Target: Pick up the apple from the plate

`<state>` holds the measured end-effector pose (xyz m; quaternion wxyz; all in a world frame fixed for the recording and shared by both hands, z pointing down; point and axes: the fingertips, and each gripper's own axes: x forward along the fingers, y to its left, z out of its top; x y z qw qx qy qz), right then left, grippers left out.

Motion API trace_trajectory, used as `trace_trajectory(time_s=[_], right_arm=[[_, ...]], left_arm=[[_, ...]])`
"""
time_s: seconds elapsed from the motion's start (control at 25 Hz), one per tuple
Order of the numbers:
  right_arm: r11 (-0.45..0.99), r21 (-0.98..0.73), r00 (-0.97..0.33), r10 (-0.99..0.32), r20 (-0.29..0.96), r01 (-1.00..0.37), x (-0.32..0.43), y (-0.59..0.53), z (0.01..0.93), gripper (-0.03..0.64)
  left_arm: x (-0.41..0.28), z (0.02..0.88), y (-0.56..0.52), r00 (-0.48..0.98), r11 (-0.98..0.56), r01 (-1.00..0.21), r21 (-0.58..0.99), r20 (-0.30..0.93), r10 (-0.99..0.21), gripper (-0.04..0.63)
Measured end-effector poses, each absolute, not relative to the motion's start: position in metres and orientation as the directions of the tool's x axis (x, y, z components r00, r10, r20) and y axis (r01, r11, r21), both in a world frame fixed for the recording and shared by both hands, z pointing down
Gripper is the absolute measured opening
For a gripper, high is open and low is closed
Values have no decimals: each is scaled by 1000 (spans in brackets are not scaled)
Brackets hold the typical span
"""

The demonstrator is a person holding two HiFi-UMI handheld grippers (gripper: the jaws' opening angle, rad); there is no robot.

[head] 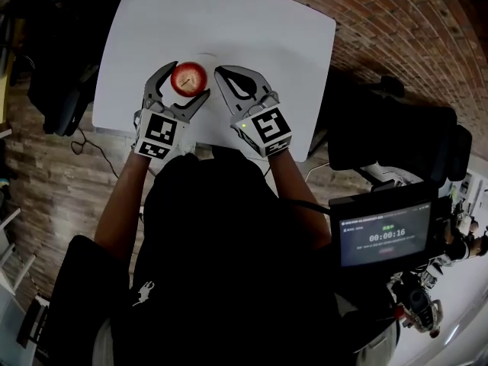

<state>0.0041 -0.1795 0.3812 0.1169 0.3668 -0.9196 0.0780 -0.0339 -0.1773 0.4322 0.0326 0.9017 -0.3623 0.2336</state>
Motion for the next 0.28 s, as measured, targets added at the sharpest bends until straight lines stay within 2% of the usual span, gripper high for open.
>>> trace_trajectory(time_s=[0.28], right_arm=[[694, -65, -683, -681, 266, -717, 9, -171, 375, 3]], left_arm=[[-38, 425, -165, 637, -743, -661, -104, 446, -629, 402]])
